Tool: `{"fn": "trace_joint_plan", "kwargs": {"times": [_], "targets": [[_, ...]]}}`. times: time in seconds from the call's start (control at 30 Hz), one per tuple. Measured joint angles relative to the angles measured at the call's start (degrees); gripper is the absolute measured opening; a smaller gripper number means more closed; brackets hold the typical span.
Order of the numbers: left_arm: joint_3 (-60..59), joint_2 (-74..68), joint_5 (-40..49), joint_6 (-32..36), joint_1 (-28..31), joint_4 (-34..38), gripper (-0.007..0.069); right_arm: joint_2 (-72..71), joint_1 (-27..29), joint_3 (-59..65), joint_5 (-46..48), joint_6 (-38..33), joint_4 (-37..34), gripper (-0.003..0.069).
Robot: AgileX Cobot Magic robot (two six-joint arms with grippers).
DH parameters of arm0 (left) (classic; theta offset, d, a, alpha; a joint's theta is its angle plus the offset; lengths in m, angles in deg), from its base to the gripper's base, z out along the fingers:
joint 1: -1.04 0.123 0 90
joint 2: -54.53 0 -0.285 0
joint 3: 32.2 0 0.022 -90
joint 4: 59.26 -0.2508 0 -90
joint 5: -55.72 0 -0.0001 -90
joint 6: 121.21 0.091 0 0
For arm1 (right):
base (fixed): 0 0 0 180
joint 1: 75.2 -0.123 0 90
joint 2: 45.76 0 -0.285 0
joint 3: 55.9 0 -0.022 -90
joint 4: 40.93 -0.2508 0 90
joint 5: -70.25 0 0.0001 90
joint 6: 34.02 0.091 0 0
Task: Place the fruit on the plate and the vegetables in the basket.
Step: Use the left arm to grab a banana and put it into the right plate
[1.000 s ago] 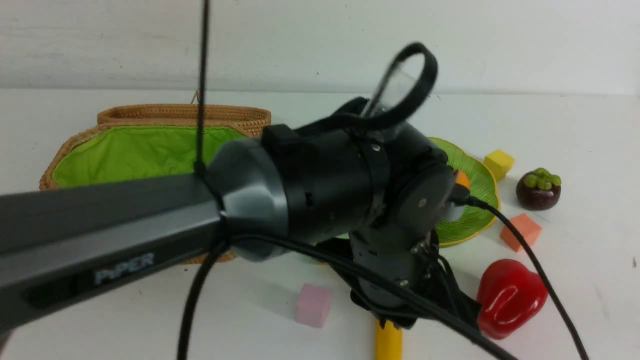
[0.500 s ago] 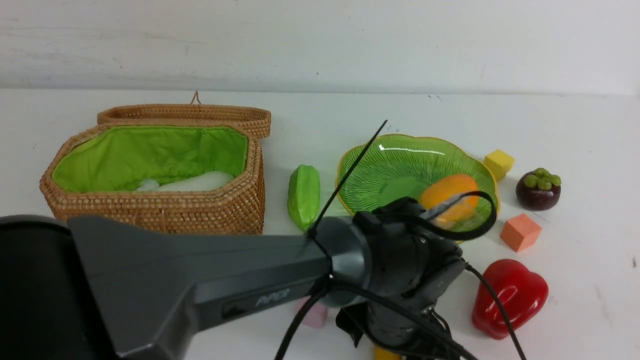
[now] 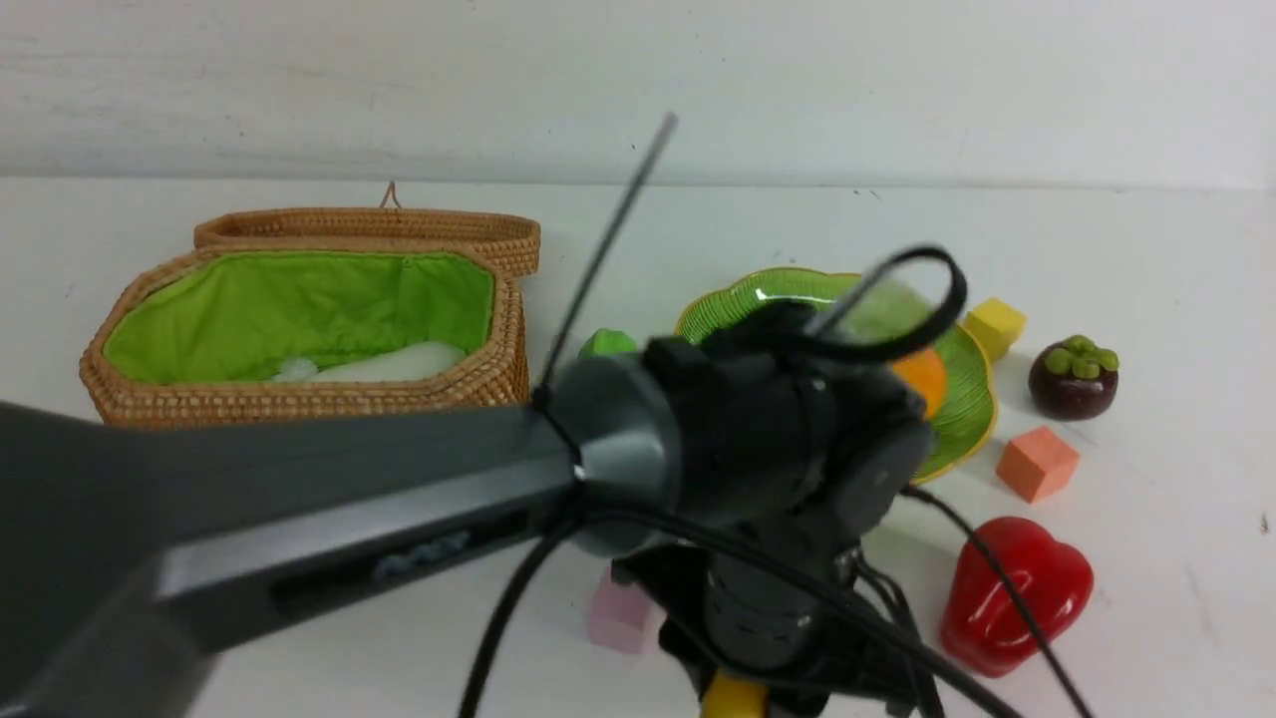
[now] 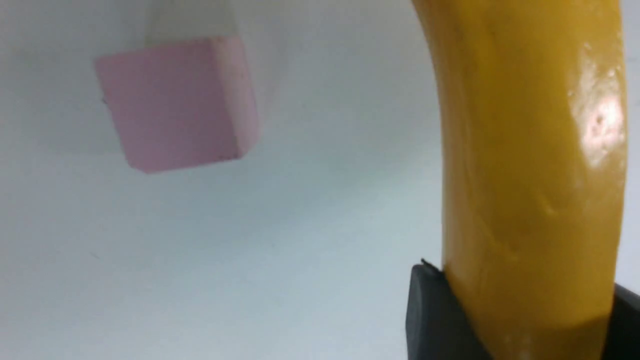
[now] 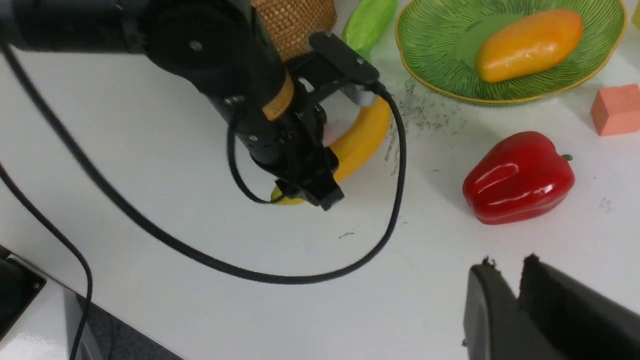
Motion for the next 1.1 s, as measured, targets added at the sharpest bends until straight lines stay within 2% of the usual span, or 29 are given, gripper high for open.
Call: {"fn": "trace_joint_plan", "kwargs": {"times": [0.1, 0.2, 0.3, 0.33, 0.4, 0.53, 0.7, 0.83, 0.93, 1.0, 1.1], "targets": [[2.94, 2.82, -4.85, 10.05, 0.4, -3.61, 0.0297, 0.0, 0.0, 0.0, 0.0, 0.0, 1.64, 0.0104], [7.61, 1.74, -10.78, 21.46, 3.43, -4.5, 0.0297, 0.0, 0.0, 0.0, 0.0, 0.05, 3.64, 0.0107], [12.45, -1.66, -12.93, 28.76, 7.48, -0.92, 0.0297, 0.0, 0.0, 0.0, 0.0, 0.05, 3.89, 0.0107], [16.91, -4.66, -13.59, 35.17, 11.03, 3.33, 0.0297, 0.0, 0.0, 0.0, 0.0, 0.05, 3.83, 0.0107], [21.66, -8.64, -13.74, 41.84, 14.4, 9.21, 0.0297, 0.0, 0.0, 0.0, 0.0, 0.11, 3.83, 0.0107], [28.38, -15.27, -14.31, 49.22, 17.51, 15.53, 0.0297, 0.0, 0.0, 0.0, 0.0, 1.41, 3.83, 0.0107], [32.82, -20.76, -14.86, 49.32, 18.23, 14.33, 0.0317, 0.0, 0.0, 0.0, 0.0, 1.76, 3.83, 0.011], [32.88, -21.67, -14.74, 44.01, 18.23, 9.94, 0.042, 0.0, 0.0, 0.0, 0.0, 1.76, 3.83, 0.0113], [32.87, -21.26, -14.17, 38.17, 18.28, 5.75, 0.0531, 0.0, 0.0, 0.0, 0.0, 1.76, 3.83, 0.0115], [32.87, -20.39, -13.08, 36.73, 18.28, 5.13, 0.0561, 0.0, 0.0, 0.0, 0.0, 1.76, 3.89, 0.0116], [32.87, -17.89, -10.22, 35.48, 17.88, 5.13, 0.0565, 0.0, 0.0, 0.0, 0.0, 1.76, 4.09, 0.0118]]}}
